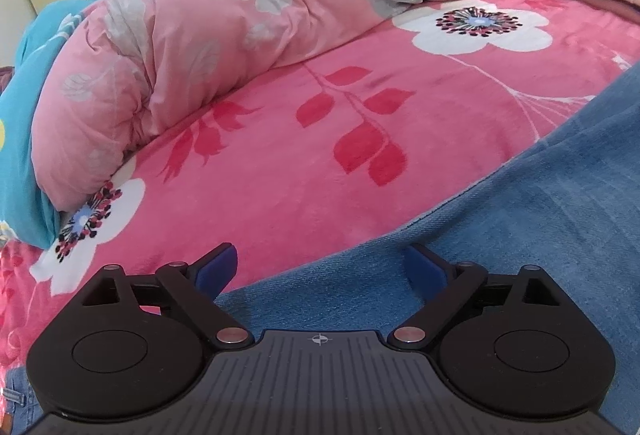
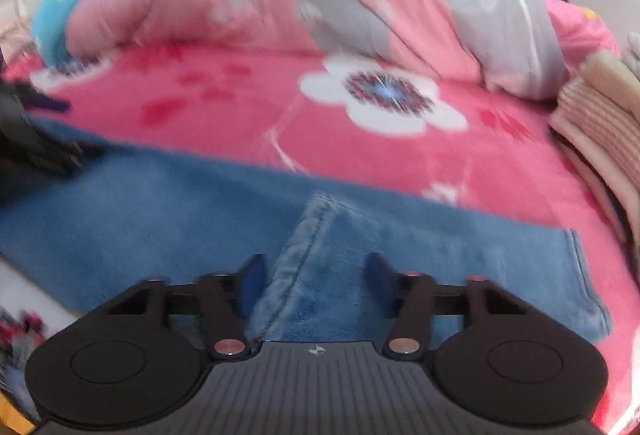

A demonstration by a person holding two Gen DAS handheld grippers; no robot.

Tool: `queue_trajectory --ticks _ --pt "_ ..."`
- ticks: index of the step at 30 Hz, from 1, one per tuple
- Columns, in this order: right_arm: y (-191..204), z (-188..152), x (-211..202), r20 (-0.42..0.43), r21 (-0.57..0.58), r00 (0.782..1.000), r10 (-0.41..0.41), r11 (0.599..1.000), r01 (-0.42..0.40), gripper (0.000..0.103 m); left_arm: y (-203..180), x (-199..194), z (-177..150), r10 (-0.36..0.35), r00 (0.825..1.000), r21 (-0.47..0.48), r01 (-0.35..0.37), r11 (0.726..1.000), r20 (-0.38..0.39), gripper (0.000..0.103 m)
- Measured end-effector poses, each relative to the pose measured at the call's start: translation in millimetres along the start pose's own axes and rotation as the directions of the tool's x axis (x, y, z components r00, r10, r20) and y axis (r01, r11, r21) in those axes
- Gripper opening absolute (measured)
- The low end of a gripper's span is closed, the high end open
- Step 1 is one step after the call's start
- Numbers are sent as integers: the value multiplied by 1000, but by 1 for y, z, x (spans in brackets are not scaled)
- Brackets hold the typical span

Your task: Fold clothes

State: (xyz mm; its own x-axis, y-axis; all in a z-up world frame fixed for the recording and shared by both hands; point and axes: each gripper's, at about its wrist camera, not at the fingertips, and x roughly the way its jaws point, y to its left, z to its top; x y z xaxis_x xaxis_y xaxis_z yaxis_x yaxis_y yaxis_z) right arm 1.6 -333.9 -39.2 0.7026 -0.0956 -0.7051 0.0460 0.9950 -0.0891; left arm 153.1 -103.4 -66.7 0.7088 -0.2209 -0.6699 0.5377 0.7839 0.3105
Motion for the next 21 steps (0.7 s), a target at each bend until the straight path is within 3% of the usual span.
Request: queue_trajectory --ticks 1,5,9,13,16,18,19,21 --pt "-8 -3 -5 10 39 1000 0 999 -1 9 0 0 0 2 1000 0 -2 1000 -2 93" --pt "-55 -5 -47 141 212 988 -64 977 33 9 -2 0 1 12 1000 4 -12 1000 -4 93" --pt "-120 -20 -93 244 397 940 -239 909 128 9 -1 -1 0 12 1000 -8 -12 1000 -4 93" --pt "-184 -60 -117 200 615 906 -373 768 180 11 -1 -2 0 14 1000 -15 -14 1000 -6 93" --pt "-212 -94 -131 97 749 848 -521 599 283 18 -2 -2 1 19 1000 -8 -20 1000 -8 93" --pt "-218 -109 -139 104 800 821 -561 538 266 18 -3 -2 2 23 1000 0 -23 1000 -9 93" --pt "-218 -111 -139 119 804 819 -562 538 252 18 -3 -2 2 24 1000 1 -24 1000 -10 93" --pt "-204 -88 -124 200 705 866 -458 681 197 18 -3 -2 2 27 1000 2 -27 1000 -12 93"
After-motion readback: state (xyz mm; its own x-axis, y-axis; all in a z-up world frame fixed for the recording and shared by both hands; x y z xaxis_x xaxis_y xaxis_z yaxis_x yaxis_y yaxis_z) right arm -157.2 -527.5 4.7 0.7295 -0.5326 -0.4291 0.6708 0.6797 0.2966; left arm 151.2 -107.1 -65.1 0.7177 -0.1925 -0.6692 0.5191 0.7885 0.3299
